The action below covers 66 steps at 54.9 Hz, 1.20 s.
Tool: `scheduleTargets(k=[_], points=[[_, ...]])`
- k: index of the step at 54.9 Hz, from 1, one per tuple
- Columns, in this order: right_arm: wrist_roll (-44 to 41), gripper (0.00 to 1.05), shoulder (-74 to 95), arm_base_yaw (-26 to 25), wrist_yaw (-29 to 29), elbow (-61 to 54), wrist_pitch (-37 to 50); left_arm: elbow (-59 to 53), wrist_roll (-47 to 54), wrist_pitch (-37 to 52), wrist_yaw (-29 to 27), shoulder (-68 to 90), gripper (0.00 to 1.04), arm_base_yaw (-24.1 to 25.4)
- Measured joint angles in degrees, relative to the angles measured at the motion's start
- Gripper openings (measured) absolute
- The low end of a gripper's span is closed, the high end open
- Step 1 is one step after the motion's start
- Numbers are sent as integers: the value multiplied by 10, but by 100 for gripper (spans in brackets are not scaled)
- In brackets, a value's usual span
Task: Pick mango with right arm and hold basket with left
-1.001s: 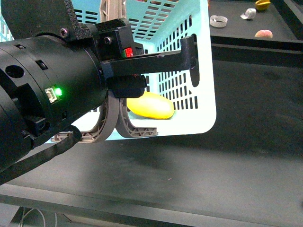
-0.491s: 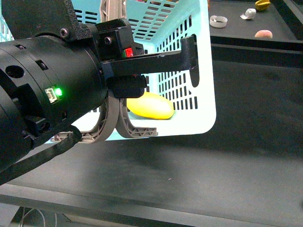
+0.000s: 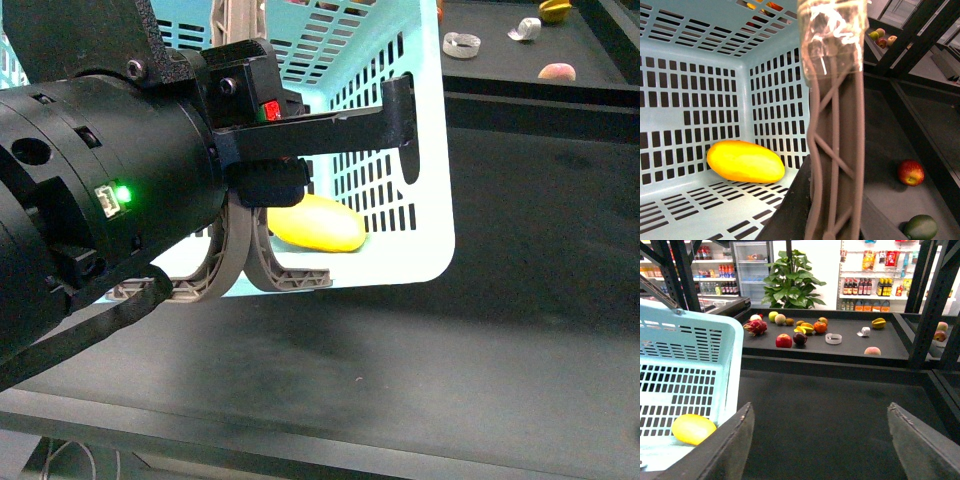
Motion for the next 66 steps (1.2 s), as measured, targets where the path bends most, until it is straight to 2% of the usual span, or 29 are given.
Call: scheduleTargets(k=[1, 3, 4, 5, 9, 16, 25, 34, 45, 59, 66], points=[[0, 86, 0, 0, 0, 0, 0, 0, 0, 0, -3, 0, 6, 0], [0, 95, 0, 0, 0, 0, 0, 7, 11, 1, -56, 9, 6, -3], [0, 96, 0, 0, 0, 0, 0, 9, 11, 1, -62, 13, 6, -4], [0, 98, 0, 0, 0, 0, 0, 14, 10, 1, -96, 20, 6, -6], [0, 96, -1, 0, 0, 0, 0, 42, 0, -7, -151, 43, 6, -10], [0, 96, 0, 0, 0, 0, 0, 87, -14, -22, -157, 72, 6, -3], [0, 96, -1, 0, 0, 0, 0, 160, -82, -56, -160, 124, 6, 35], [0, 96, -1, 0, 0, 0, 0, 240, -211, -115, -165, 176, 6, 74], [0, 96, -1, 0, 0, 0, 0, 339, -372, -216, -209, 248, 6, 115], [0, 96, -1, 0, 0, 0, 0, 408, -560, -273, -235, 317, 6, 160], [0, 96, -1, 0, 0, 0, 0, 435, -626, -274, -240, 339, 6, 172]])
